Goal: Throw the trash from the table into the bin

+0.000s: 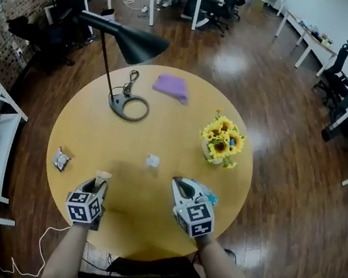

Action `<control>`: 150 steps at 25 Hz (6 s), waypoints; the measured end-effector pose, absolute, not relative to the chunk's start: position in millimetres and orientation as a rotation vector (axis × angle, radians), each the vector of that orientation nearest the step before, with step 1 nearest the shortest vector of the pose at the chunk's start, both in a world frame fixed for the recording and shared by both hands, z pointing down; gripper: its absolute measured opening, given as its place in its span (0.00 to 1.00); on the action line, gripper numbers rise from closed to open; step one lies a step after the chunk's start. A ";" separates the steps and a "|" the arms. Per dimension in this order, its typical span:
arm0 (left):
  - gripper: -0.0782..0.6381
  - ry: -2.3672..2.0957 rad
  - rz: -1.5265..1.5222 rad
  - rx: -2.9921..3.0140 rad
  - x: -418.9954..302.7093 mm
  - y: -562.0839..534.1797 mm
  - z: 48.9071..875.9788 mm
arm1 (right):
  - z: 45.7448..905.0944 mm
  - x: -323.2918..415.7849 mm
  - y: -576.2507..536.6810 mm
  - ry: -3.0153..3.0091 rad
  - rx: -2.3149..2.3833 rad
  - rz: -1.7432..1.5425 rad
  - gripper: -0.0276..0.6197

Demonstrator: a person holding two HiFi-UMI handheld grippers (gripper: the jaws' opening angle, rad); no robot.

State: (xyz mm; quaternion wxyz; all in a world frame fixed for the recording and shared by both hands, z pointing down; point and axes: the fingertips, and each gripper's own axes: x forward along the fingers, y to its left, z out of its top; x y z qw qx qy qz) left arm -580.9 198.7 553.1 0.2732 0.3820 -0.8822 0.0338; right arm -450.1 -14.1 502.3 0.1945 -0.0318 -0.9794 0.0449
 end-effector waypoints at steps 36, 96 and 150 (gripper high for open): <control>0.30 -1.754 -0.339 2.543 -138.1 -131.9 350.0 | 402.3 102.1 -194.7 -2.688 1.424 0.131 0.04; 0.45 -0.996 0.457 2.206 102.2 -148.5 750.9 | 702.5 270.6 -67.6 -1.992 1.734 1.037 0.04; 0.11 -2.542 -0.401 1.799 -429.5 106.3 362.9 | 392.9 -279.2 -81.8 -2.996 0.489 0.171 0.04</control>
